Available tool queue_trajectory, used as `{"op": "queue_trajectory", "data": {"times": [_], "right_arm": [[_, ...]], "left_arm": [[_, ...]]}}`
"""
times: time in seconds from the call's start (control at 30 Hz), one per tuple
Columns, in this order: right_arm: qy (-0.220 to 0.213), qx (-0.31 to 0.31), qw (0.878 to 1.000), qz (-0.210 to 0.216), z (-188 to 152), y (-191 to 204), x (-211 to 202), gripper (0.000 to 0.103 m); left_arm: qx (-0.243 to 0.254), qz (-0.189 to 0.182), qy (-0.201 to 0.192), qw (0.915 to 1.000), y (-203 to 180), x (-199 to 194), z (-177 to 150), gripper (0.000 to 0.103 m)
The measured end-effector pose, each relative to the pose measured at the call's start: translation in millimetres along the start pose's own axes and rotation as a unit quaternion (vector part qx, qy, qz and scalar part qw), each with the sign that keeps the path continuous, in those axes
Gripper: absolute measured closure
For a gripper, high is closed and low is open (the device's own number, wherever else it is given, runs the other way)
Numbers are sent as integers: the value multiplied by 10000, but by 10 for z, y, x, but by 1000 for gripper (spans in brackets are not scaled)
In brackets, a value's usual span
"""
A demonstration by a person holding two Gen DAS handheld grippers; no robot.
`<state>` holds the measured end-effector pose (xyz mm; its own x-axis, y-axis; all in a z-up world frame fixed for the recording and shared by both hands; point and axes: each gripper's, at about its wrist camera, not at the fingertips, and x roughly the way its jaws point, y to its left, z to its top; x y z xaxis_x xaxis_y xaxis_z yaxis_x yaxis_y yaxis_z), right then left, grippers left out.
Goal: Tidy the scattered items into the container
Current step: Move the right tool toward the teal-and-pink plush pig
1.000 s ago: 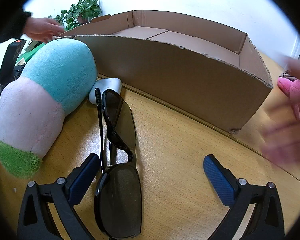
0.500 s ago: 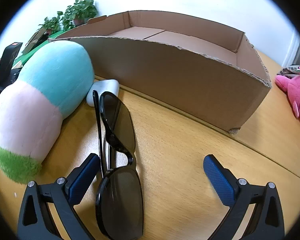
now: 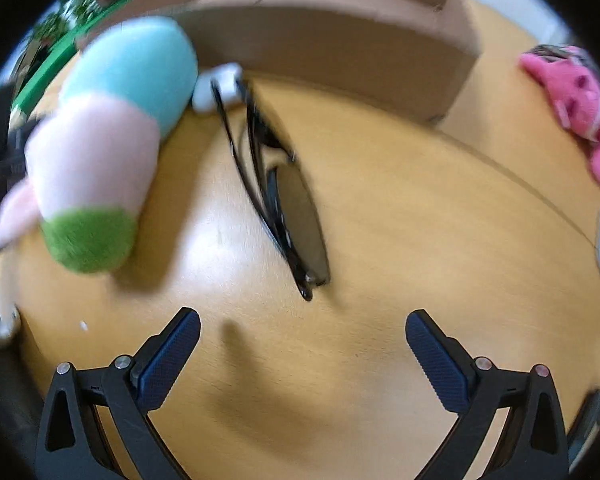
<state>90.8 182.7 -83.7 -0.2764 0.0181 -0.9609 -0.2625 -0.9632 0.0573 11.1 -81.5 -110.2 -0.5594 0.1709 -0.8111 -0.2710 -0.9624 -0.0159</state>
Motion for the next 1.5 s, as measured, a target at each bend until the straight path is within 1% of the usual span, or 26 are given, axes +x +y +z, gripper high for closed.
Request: {"op": "queue_trajectory", "data": {"times": [0.03, 0.1, 0.17, 0.23, 0.3, 0.33, 0.43, 0.5, 0.53, 0.57, 0.6, 0.7, 0.73, 0.8, 0.87, 0.93, 1.03, 1.17, 1.23, 1.27, 1.33, 1.37, 1.43, 1.47, 1.5], "right_arm": [[-105, 105, 9999, -52, 33, 17, -88, 0], [-251, 259, 9993, -86, 124, 72, -270, 0], [-380, 306, 9988, -42, 236, 144, -464, 0], [-560, 340, 9978, 25, 347, 231, -668, 0], [-630, 447, 9970, 71, 375, 290, -775, 0], [-624, 530, 9966, 57, 419, 325, -849, 0], [-663, 783, 9946, 122, 474, 340, -986, 0], [-755, 955, 9921, 304, 526, 361, -1112, 0], [-840, 1203, 9886, 330, 547, 353, -1143, 0], [-918, 1250, 9871, 391, 560, 380, -1208, 0], [-970, 1253, 9865, 402, 581, 419, -1271, 0], [-1030, 1206, 9870, 241, 644, 514, -1372, 0], [-1116, 1214, 9862, 134, 657, 541, -1431, 0], [-1227, 1256, 9844, 52, 666, 545, -1508, 0], [-1282, 1336, 9827, -63, 665, 543, -1580, 0], [-1317, 1327, 9824, 42, 663, 549, -1649, 0], [-1345, 1206, 9835, 55, 664, 582, -1708, 1], [-1240, 1119, 9857, 216, 659, 660, -1641, 0], [-1082, 1116, 9874, 291, 663, 705, -1541, 1], [-965, 1116, 9884, 363, 670, 739, -1471, 1], [-736, 1112, 9897, 527, 685, 826, -1341, 1], [-697, 1103, 9898, 574, 690, 859, -1306, 1], [-610, 1108, 9902, 590, 714, 926, -1219, 1], [-540, 1161, 9899, 604, 734, 951, -1164, 0], [-518, 1410, 9870, 579, 751, 963, -1116, 1]], "left_arm": [[18, -13, 98, 9999, -16, -18, -11, 0], [167, -89, 485, 9986, -60, -63, -30, 0], [191, 20, 594, 9981, -85, -179, -78, 0], [202, 34, 683, 9975, -117, -344, -74, 0], [92, 41, 534, 9985, -143, -607, 17, 0], [-18, 61, 440, 9990, -156, -773, 112, 0], [-351, 76, 304, 9989, -186, -1098, 396, 0], [-611, 74, 193, 9979, -204, -1332, 577, 0], [-719, 47, 144, 9973, -221, -1424, 658, 0], [-847, -23, 106, 9963, -275, -1517, 778, 0], [-911, -48, 123, 9958, -318, -1577, 848, 0], [-1074, 64, 253, 9939, -463, -1717, 1083, 0], [-1089, -1, 220, 9938, -506, -1766, 1148, 0], [-1099, -213, 9, 9937, -626, -1922, 1277, 0], [-1071, -194, -71, 9940, -744, -2008, 1373, 0], [-1080, -229, -90, 9938, -825, -2065, 1426, 0], [-1123, -175, -70, 9935, -923, -2055, 1444, 0], [-1325, -42, 176, 9910, -913, -1866, 1390, 0], [-1396, -224, 325, 9894, -867, -1750, 1392, 0], [-1433, -396, 440, 9879, -821, -1657, 1412, 0], [-1560, -497, 601, 9847, -754, -1514, 1450, 0], [-1637, -562, 669, 9826, -719, -1425, 1475, 0], [-1636, -658, 820, 9809, -696, -1270, 1508, 0], [-1635, -723, 904, 9797, -697, -1187, 1522, 0], [-1596, -847, 986, 9786, -705, -1109, 1536, 0]]}}
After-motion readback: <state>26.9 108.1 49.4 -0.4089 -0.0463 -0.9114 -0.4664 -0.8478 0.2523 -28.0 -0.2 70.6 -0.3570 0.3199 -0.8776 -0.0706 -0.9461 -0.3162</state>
